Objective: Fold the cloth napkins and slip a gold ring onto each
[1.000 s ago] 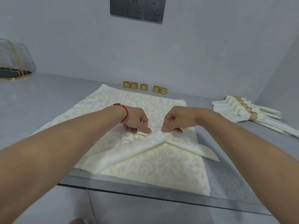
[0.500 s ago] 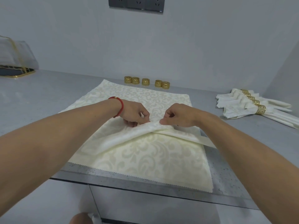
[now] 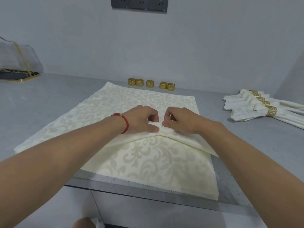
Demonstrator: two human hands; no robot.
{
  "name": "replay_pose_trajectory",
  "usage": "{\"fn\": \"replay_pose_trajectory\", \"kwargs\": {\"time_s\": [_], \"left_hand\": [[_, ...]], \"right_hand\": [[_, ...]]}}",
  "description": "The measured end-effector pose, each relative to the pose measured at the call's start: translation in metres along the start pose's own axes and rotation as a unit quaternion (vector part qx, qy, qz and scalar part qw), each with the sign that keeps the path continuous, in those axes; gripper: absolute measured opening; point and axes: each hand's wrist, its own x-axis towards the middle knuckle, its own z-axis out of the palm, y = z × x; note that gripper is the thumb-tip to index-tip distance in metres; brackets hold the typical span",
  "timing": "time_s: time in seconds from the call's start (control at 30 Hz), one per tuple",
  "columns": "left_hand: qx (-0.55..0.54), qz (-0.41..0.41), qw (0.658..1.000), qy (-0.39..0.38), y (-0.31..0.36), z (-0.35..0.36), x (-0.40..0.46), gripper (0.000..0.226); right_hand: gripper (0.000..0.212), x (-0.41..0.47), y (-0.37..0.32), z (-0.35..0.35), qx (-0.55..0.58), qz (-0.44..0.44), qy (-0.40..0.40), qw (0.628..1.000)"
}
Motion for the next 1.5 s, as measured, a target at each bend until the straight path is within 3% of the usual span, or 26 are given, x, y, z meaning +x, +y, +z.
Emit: {"fn": "replay_pose_trajectory", "kwargs": {"time_s": [0.1, 0.23, 0.37, 0.53, 0.8, 0.87, 0.97, 1.07, 1.17, 1.37, 1.5], "left_hand": [[-0.019, -0.001, 0.999, 0.038, 0.000, 0.005, -0.002, 0.019], [-0.028, -0.019, 0.999, 0.026, 0.001, 0.003, 0.001, 0.019], [0.017, -0.008, 0.996, 0.083, 0.000, 0.013, -0.001, 0.022], [0.097, 0.055, 0.982, 0.153, 0.001, 0.025, -0.006, 0.022], [0.098, 0.004, 0.989, 0.114, 0.015, 0.024, 0.012, 0.021], [0.101, -0.002, 0.990, 0.094, 0.018, 0.021, 0.015, 0.022], [0.096, -0.006, 0.992, 0.077, 0.021, 0.017, 0.016, 0.021], [0.103, 0.008, 0.992, 0.070, 0.023, 0.014, 0.016, 0.019], [0.112, 0.022, 0.992, 0.059, 0.026, 0.011, 0.019, 0.018], [0.161, 0.066, 0.983, 0.052, 0.025, 0.016, 0.029, 0.017], [0.126, 0.061, 0.987, 0.082, 0.011, 0.008, 0.031, 0.027]], "right_hand": [[0.021, -0.012, -0.004, 0.004, -0.036, -0.082, 0.064, 0.994], [0.034, -0.020, -0.004, 0.008, -0.097, -0.137, 0.021, 0.986], [0.018, -0.016, 0.001, 0.005, -0.065, -0.159, 0.051, 0.984], [0.010, -0.004, 0.006, -0.001, 0.005, -0.117, 0.045, 0.992], [0.013, 0.002, 0.000, -0.004, 0.013, -0.110, 0.040, 0.993], [0.019, -0.001, 0.001, -0.009, 0.018, -0.082, 0.009, 0.996], [0.036, -0.010, 0.007, -0.019, 0.160, 0.002, -0.057, 0.985], [0.036, -0.013, 0.015, -0.022, 0.347, 0.028, 0.000, 0.938], [0.039, -0.016, 0.020, -0.022, 0.462, 0.017, 0.009, 0.887], [0.036, -0.014, 0.030, -0.024, 0.547, 0.005, -0.001, 0.837], [0.021, 0.002, 0.037, -0.030, 0.532, 0.052, 0.082, 0.841]]}}
